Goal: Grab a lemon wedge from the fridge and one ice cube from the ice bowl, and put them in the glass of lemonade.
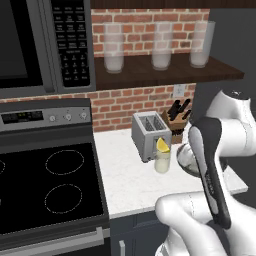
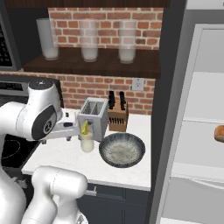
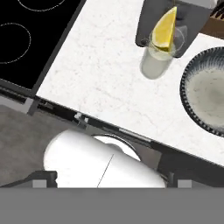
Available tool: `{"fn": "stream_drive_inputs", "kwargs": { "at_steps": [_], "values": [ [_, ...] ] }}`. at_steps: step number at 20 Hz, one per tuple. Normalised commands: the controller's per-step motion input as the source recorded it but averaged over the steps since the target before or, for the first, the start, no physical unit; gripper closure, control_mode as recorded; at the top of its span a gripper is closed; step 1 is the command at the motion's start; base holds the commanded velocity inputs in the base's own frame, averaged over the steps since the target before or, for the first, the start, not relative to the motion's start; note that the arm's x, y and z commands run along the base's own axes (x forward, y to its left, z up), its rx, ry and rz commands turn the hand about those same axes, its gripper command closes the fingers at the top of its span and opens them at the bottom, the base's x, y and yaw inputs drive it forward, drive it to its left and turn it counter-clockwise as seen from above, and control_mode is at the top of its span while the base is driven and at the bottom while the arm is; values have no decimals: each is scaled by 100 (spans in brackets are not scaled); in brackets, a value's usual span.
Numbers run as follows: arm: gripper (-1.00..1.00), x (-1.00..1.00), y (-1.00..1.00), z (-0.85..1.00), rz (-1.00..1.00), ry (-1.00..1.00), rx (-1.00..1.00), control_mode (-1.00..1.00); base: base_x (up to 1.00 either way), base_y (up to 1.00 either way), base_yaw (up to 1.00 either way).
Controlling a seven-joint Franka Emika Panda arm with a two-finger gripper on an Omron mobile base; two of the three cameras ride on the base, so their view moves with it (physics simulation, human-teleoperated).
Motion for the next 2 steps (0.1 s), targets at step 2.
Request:
{"fn": "stream_drive_inputs", "kwargs": {
  "at_steps": [2],
  "values": [
    [-100, -64, 8, 61, 0, -23, 0, -100, 0, 0, 0]
  ]
}}
